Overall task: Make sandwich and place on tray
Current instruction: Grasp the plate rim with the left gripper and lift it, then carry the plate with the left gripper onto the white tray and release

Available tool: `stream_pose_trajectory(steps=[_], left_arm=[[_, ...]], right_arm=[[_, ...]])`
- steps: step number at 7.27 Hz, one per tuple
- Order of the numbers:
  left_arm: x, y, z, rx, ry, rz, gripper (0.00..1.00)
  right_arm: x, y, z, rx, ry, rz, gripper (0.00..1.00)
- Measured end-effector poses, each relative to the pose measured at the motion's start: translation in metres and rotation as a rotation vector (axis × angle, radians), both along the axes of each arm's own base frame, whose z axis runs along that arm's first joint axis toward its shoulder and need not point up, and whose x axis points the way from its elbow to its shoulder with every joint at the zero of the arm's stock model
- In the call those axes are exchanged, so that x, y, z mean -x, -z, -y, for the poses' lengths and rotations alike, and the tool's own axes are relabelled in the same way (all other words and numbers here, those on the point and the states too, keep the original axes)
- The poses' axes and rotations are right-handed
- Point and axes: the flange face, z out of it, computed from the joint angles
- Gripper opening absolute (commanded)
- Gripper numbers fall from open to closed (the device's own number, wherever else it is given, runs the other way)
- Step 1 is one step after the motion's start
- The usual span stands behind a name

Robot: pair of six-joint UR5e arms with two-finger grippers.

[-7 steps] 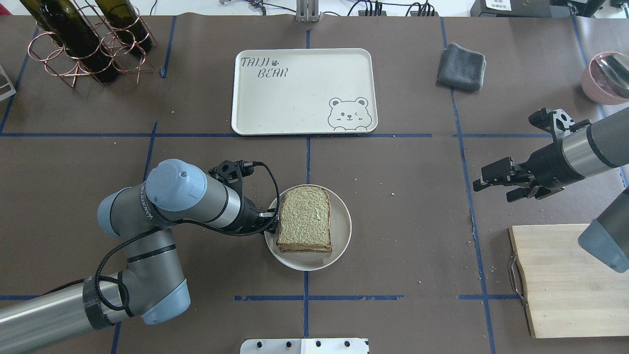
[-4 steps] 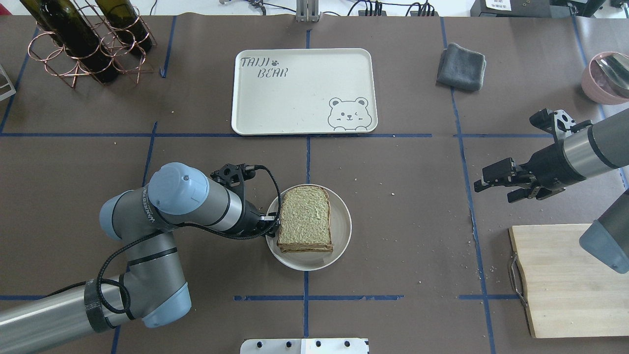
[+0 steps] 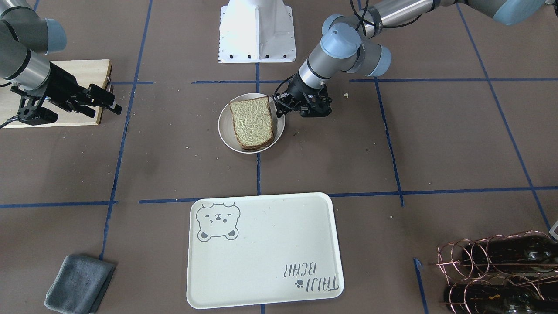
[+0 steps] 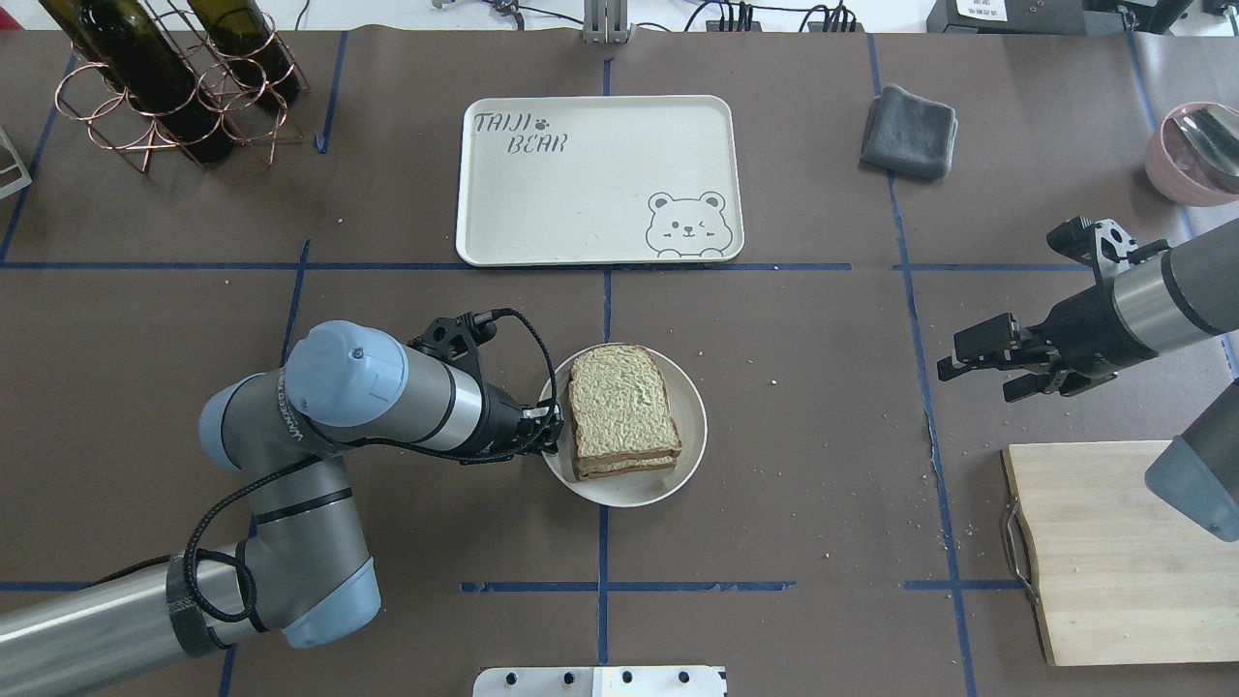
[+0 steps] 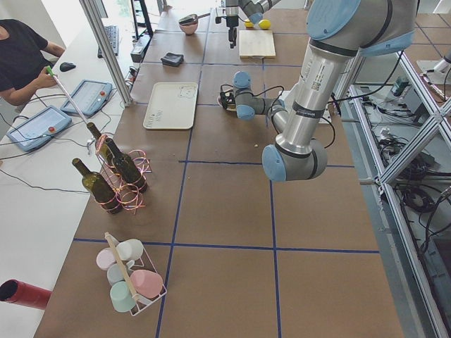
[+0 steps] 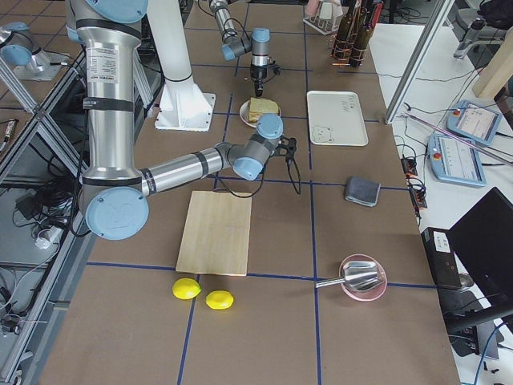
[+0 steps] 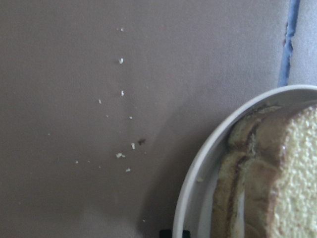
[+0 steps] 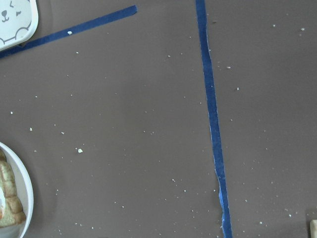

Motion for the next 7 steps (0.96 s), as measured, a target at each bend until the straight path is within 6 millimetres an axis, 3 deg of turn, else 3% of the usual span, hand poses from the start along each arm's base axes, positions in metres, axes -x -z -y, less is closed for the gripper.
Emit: stream_pose_trajectory(steps=[2,4,6,7], left_arm=[[-0.004,0.041,0.031,0.114,0.155,-0.064,0.00],[-0.013,0.064,0.109,0.262,0.321,-0.071,0.00],[-0.004,0.047,0.187,0.341,0.442,-0.018,0.00],[-0.001,0.034,0.213,0.357,0.476,0.000,0.00]], right_arm=[[-0.004,-0.005,-0.004,0.008,-0.001,-0.006,1.00],[-0.011,-0.014,-0.011,0.015,-0.003,-0.012,1.00],[-0.020,-0.024,-0.021,0.008,-0.004,-0.007,1.00],[-0.022,-0.027,-0.025,0.003,-0.004,-0.003,1.00]])
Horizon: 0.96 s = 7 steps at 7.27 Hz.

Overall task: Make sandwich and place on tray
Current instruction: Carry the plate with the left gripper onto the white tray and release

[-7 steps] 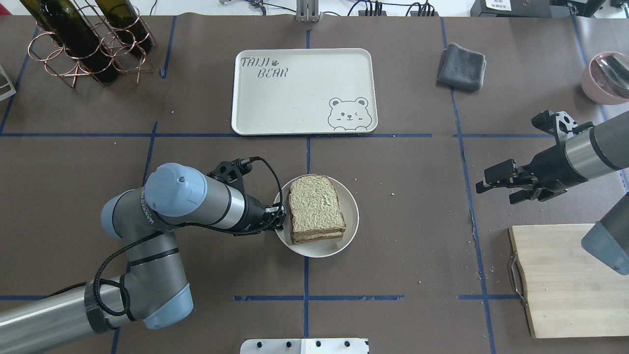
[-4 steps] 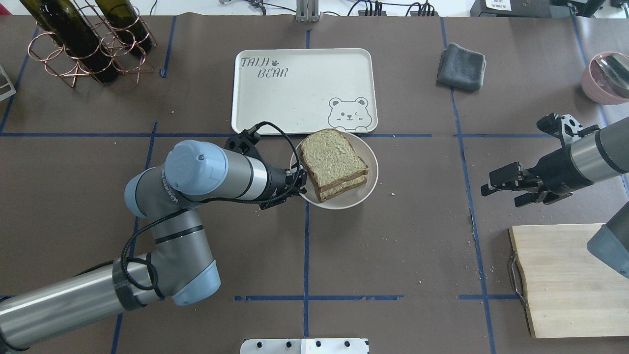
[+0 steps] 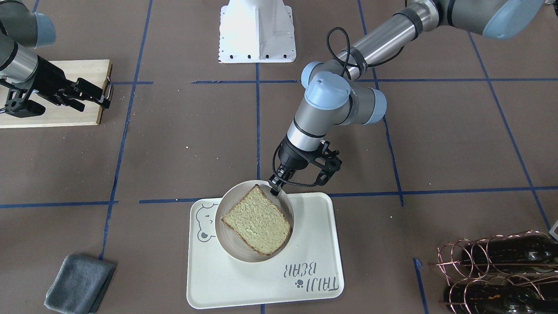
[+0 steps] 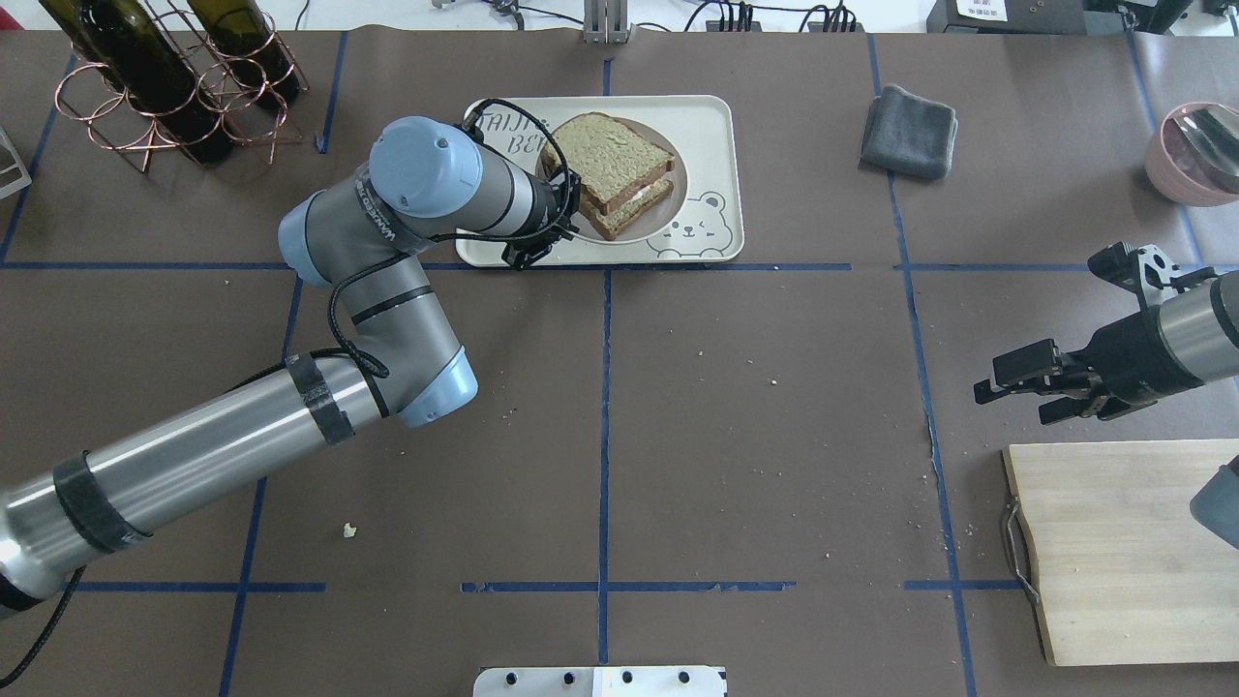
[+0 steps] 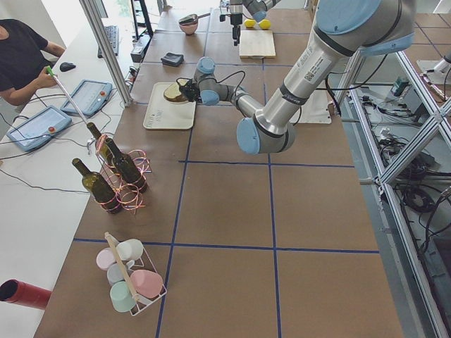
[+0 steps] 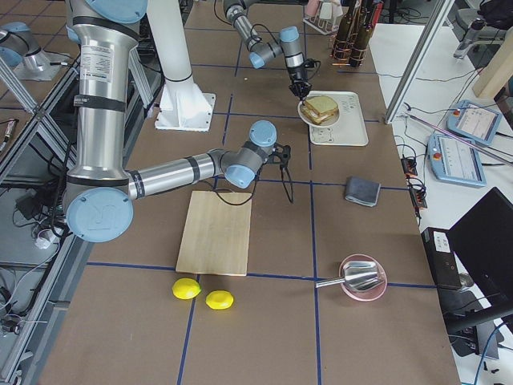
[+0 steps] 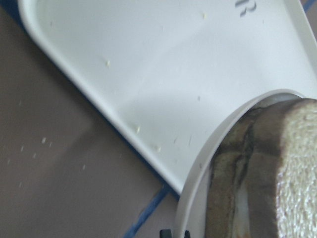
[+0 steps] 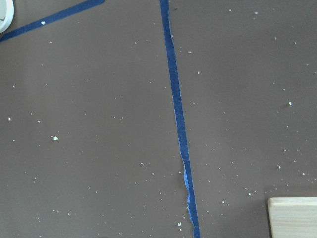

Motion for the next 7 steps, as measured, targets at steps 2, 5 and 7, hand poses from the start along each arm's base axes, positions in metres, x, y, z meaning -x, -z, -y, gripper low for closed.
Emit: stream_pose_trajectory(steps=[2,5,7], left_arm=[[-0.007,-0.022,0.024,-0.003,0.017,0.000,0.03],[-0.012,-0.034,0.029,-0.018,0.013,0.001,0.28],[-0.013,-0.035,0.030,-0.028,0.011,-0.002,0.45]], right_arm=[[-0.001,-0.002,-0.002,-0.004,-0.001,0.002,1.00],[-0.002,-0.004,-0.002,-0.001,-0.001,0.000,1.00],[-0.001,-0.005,-0.002,0.001,0.000,-0.002,1.00]])
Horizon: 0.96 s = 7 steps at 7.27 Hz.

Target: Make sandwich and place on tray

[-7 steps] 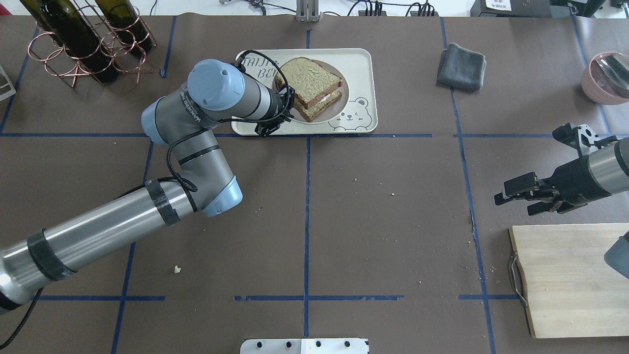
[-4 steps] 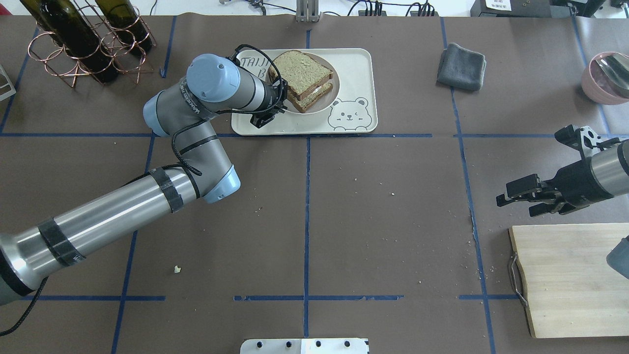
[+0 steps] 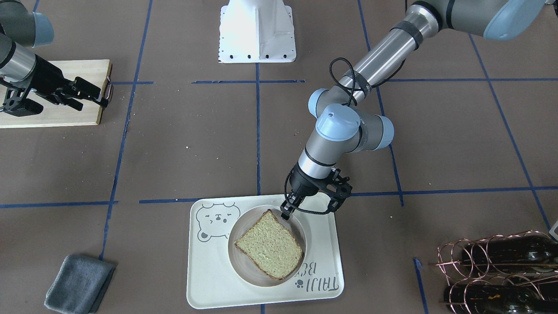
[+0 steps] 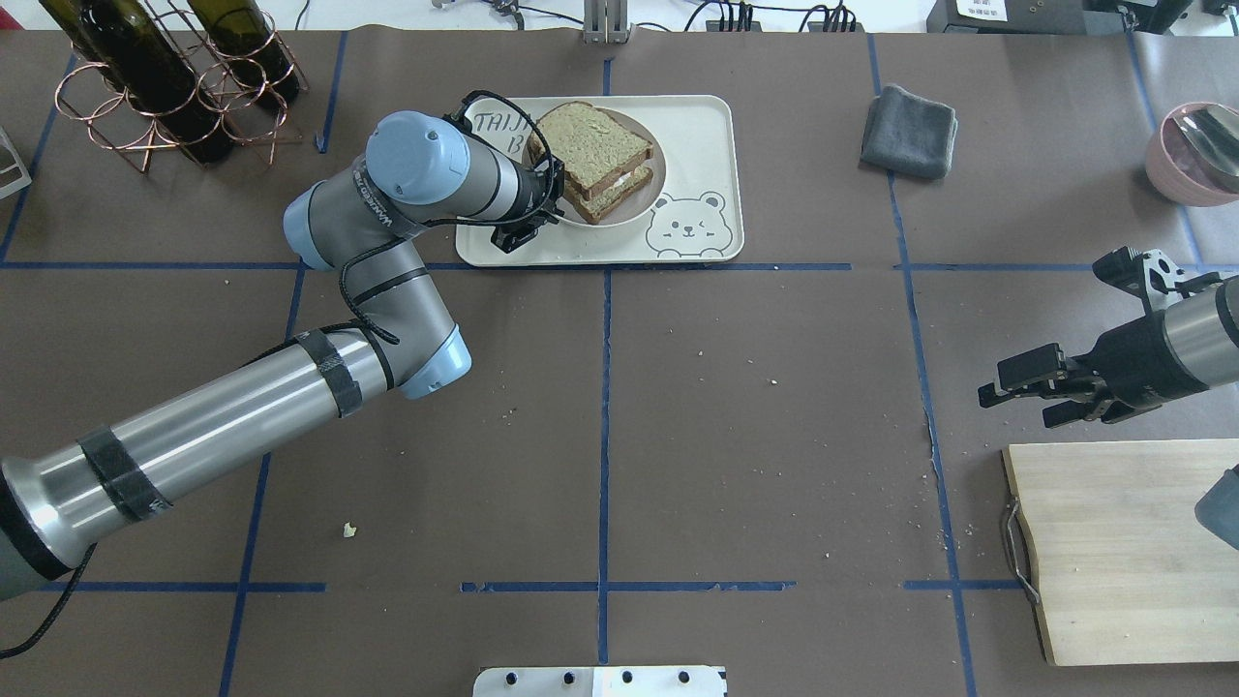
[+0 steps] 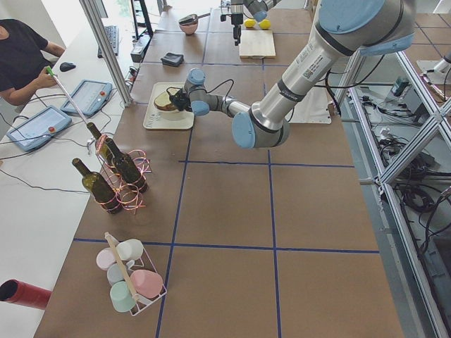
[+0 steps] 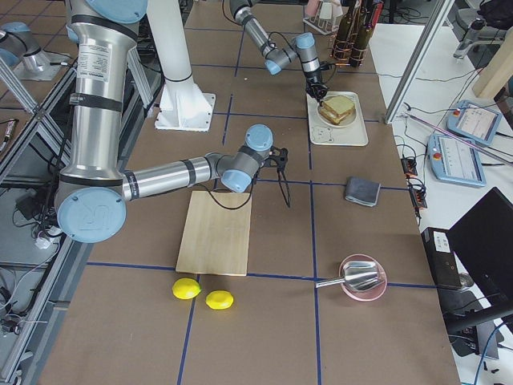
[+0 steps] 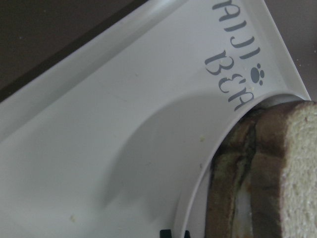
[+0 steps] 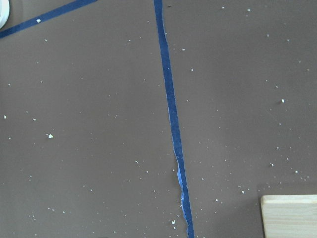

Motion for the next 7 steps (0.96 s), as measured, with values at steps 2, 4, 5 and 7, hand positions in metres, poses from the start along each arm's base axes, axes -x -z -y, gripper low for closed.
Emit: stream_pose_trajectory(steps=[2,4,5,7], left_arm=[[0.001,-0.003,0.000,-0.033,-0.015,0.017,0.41],[0.030,-0.016,-0.004,-0.104,-0.047,0.041,0.41],[0.067,-0.032,-0.016,-0.157,-0.104,0.056,0.41],[0.158,-0.081,-0.051,-0.335,-0.232,0.135,0.41]], right_arm=[[0.001,-0.001,0.001,0.001,0.001,-0.001,1.00],[-0.005,-0.003,0.005,0.004,-0.005,-0.001,1.00],[-0.014,-0.008,0.011,-0.010,-0.013,-0.007,1.00],[-0.056,-0.034,0.031,-0.057,-0.021,-0.006,1.00]])
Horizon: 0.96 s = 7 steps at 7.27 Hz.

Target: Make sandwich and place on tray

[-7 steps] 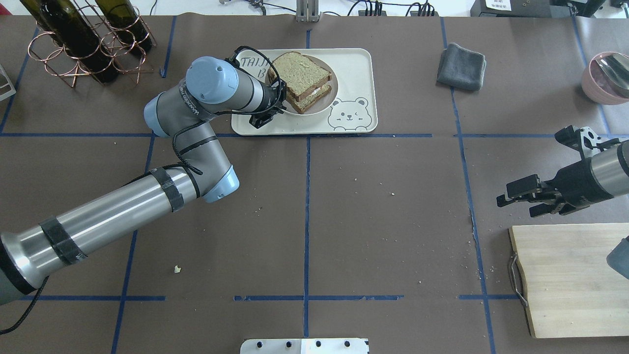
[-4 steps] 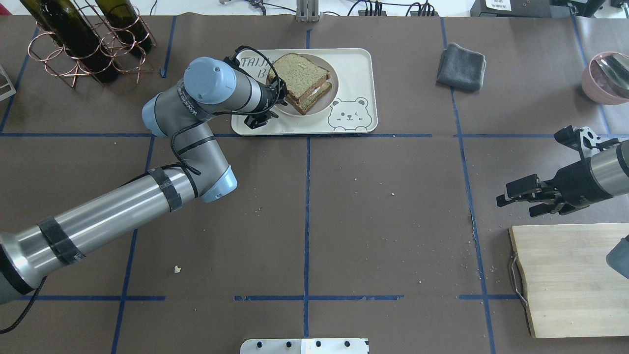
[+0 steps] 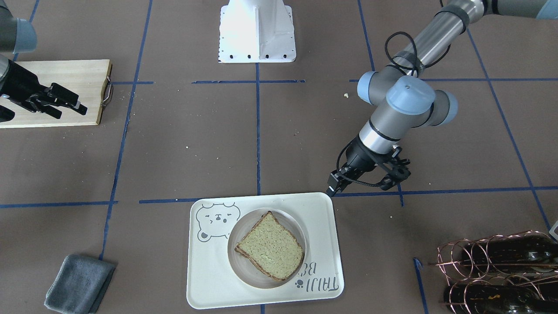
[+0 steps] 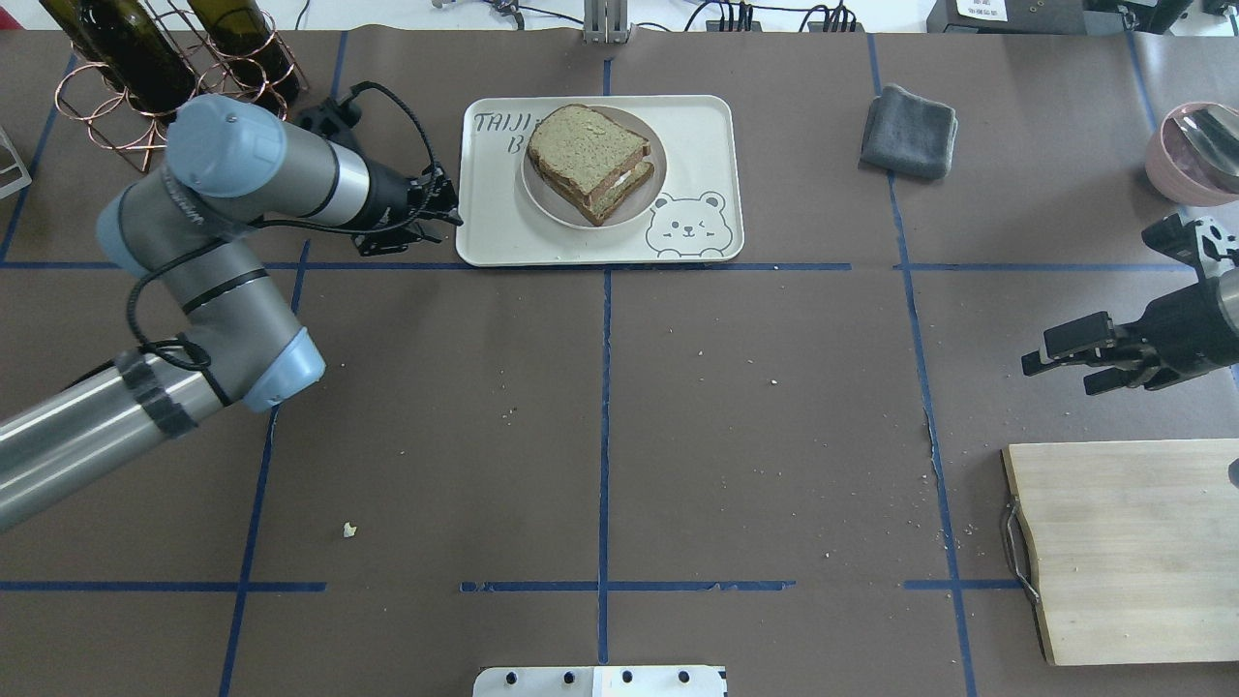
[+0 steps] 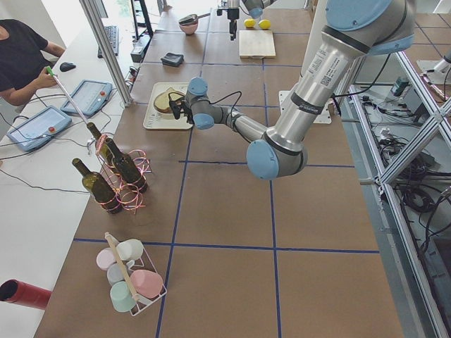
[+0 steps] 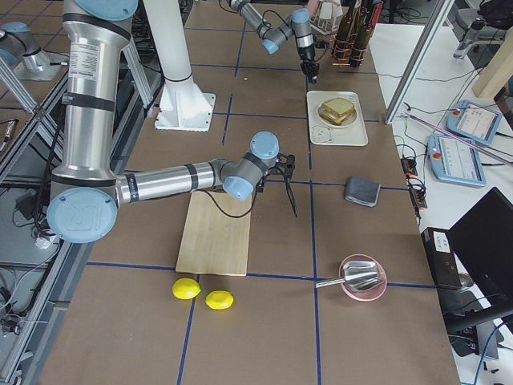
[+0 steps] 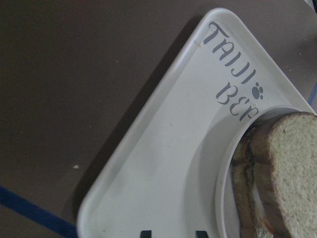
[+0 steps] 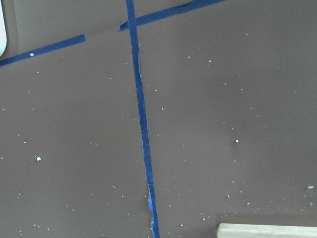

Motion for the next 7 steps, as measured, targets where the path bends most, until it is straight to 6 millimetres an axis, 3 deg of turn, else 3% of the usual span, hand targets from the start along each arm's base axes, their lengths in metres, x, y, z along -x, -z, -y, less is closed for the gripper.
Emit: stream_pose_trajectory(steps=[2,4,5,6,7], left_arm=[[0.114,-0.076,-0.032,-0.248,-0.115,0.176,0.41],[0.252,-0.153,-0.037,-0.482,-0.242,0.393,0.44],[0.317,-0.178,-0.033,-0.513,-0.292,0.489,0.44],[0.370,-0.195,-0.031,-0.485,-0.336,0.535,0.43],[0.404,-0.209,-0.035,-0.458,-0.385,0.535,0.45]], right_arm=[[-0.042,-0.051,0.017,-0.076,0.011,-0.024,1.00],[-0.083,-0.102,0.027,-0.144,0.021,-0.076,1.00],[-0.102,-0.118,0.031,-0.169,0.034,-0.104,1.00],[-0.119,-0.128,0.033,-0.187,0.044,-0.130,1.00],[-0.137,-0.135,0.034,-0.196,0.041,-0.152,1.00]])
